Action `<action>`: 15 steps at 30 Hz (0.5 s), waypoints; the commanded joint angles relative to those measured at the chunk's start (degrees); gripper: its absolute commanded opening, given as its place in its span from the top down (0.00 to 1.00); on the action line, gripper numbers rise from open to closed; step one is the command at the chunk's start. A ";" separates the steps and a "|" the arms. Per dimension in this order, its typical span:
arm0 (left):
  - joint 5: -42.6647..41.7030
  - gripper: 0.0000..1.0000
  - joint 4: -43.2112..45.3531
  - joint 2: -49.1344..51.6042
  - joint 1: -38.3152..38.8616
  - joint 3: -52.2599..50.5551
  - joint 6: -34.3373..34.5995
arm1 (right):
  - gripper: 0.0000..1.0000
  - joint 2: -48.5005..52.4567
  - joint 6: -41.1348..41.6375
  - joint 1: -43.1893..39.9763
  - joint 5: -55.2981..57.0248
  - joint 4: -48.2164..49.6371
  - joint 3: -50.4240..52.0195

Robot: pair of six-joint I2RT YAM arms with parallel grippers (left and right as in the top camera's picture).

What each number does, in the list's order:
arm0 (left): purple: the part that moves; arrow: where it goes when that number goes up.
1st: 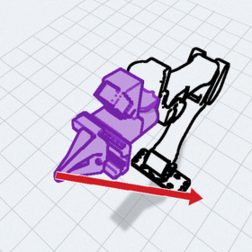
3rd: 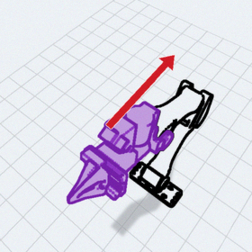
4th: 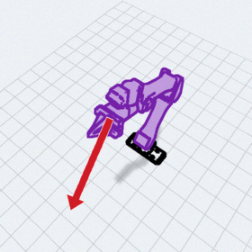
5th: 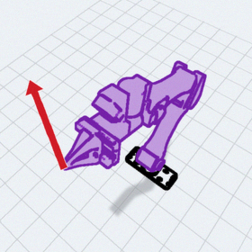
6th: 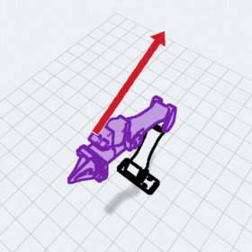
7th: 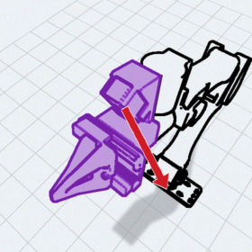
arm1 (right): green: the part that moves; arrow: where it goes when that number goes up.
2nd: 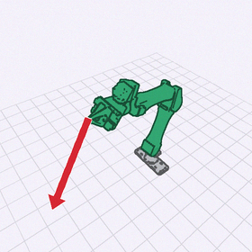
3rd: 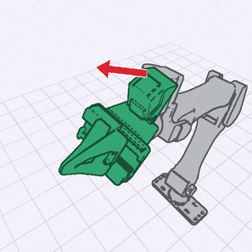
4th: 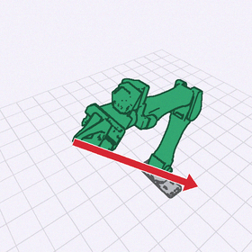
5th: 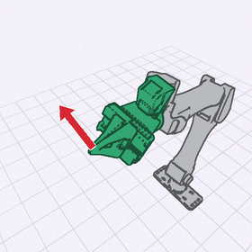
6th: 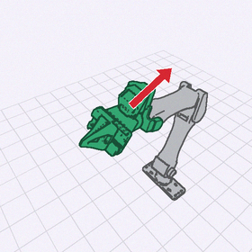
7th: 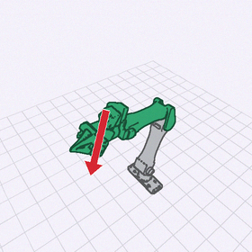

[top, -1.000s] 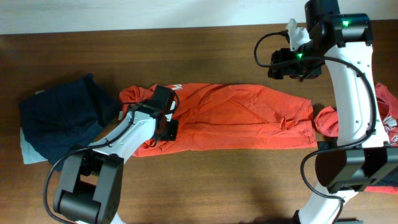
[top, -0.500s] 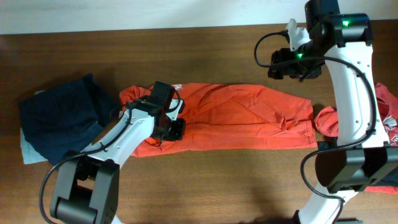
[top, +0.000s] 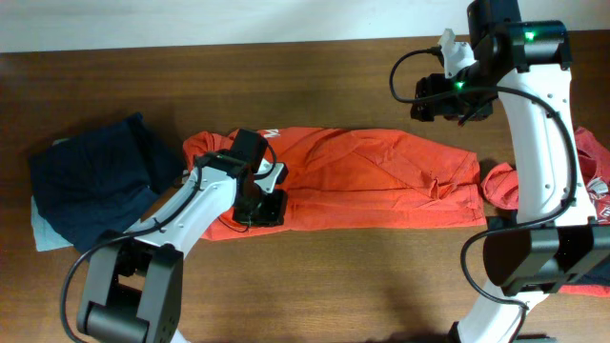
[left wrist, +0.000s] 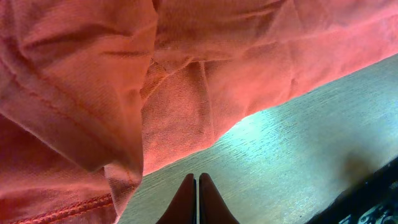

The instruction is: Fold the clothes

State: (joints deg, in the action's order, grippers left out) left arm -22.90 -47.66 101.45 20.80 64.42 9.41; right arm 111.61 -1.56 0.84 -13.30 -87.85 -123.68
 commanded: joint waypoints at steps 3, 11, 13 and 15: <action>12.09 0.86 0.13 -2.62 -2.21 0.94 3.41 | 0.33 0.11 0.15 -0.09 0.50 0.00 0.13; 13.99 0.68 1.49 -2.86 -3.72 0.94 3.39 | 0.33 0.11 0.15 -0.11 0.50 0.02 0.13; 13.97 0.60 2.95 -2.86 -3.72 0.94 3.39 | 0.33 0.11 0.15 -0.11 0.50 0.02 0.13; 13.97 0.54 4.55 -2.80 -3.72 0.92 3.39 | 0.33 0.11 0.15 -0.11 0.50 0.04 0.13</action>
State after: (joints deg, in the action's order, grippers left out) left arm -9.89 -44.86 100.16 17.21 64.42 12.75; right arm 111.61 -1.52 0.84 -13.30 -87.85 -123.68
